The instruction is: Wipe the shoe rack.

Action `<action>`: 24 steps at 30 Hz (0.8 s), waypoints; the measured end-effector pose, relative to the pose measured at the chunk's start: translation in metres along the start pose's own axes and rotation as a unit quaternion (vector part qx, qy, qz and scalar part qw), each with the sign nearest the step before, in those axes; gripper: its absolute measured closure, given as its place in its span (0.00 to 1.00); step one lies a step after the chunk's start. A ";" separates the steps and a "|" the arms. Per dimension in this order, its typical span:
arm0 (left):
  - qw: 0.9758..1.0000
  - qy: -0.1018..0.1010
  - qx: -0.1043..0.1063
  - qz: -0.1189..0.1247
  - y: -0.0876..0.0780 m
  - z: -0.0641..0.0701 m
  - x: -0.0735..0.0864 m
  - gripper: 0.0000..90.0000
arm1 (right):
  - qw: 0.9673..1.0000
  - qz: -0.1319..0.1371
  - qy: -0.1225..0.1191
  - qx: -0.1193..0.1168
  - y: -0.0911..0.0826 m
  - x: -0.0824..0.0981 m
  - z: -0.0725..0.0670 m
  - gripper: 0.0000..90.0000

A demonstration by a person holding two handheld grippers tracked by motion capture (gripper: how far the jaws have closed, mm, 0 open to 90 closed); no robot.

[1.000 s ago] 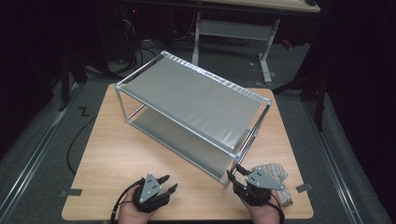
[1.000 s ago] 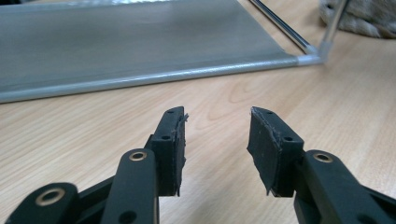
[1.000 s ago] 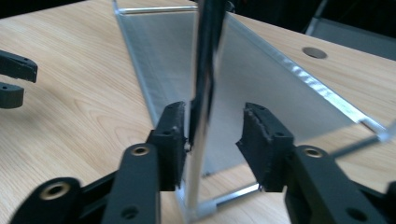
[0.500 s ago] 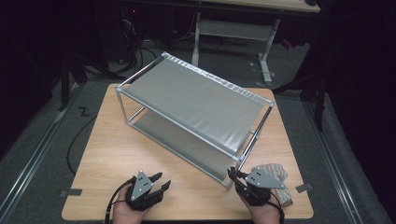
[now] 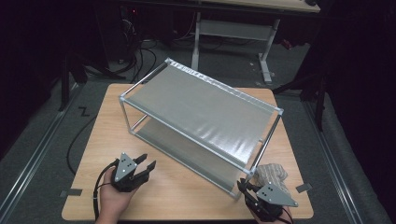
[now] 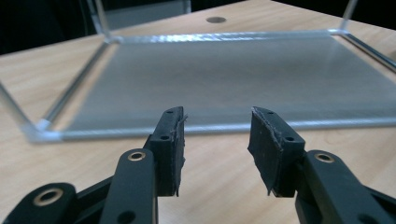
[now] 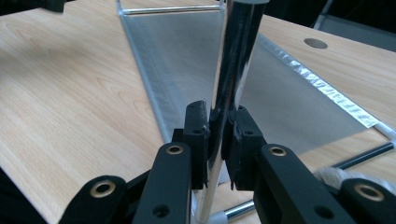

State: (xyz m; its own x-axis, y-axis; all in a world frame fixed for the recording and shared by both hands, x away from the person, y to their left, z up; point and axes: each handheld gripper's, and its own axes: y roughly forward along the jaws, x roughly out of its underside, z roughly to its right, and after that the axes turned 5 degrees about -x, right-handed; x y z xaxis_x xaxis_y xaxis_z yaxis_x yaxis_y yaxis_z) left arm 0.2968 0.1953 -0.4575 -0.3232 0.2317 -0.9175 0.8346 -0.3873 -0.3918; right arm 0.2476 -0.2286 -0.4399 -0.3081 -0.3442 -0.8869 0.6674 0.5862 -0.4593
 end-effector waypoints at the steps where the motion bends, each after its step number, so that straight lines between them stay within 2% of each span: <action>1: 1.000 0.002 -0.002 0.000 0.000 -0.002 -0.001 0.62 | 1.000 0.000 0.001 0.001 -0.002 0.001 0.000 0.88; 8: 1.000 0.007 -0.025 0.000 0.003 -0.020 -0.007 0.65 | 1.000 -0.003 0.011 0.019 -0.019 0.009 0.006 0.88; 12: 0.999 -0.002 -0.046 0.000 0.006 -0.032 -0.005 0.63 | 0.999 -0.004 0.017 0.027 -0.026 0.012 0.009 0.88; 15: 0.999 -0.005 -0.052 -0.005 0.008 -0.040 -0.003 0.66 | 0.999 -0.002 0.022 0.031 -0.029 0.014 0.012 0.88; 18: 0.997 -0.008 -0.070 -0.009 0.013 -0.052 -0.004 0.66 | 0.999 -0.003 0.026 0.035 -0.031 0.015 0.015 0.88; 20: 0.997 -0.018 -0.077 -0.009 0.019 -0.061 -0.005 0.66 | 0.999 -0.002 0.028 0.037 -0.031 0.015 0.016 0.88; 24: 0.995 -0.019 -0.090 -0.034 0.036 -0.077 -0.009 0.65 | 0.999 -0.005 0.024 0.040 -0.031 0.015 0.017 0.88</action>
State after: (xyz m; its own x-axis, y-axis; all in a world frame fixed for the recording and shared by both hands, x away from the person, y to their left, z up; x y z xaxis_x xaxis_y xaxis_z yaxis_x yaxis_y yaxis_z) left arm 0.3636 0.2478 -0.4581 -0.3950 0.2167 -0.8928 0.8759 -0.2041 -0.4371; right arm 0.2342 -0.2640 -0.4382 -0.3460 -0.3134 -0.8843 0.7156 0.5215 -0.4648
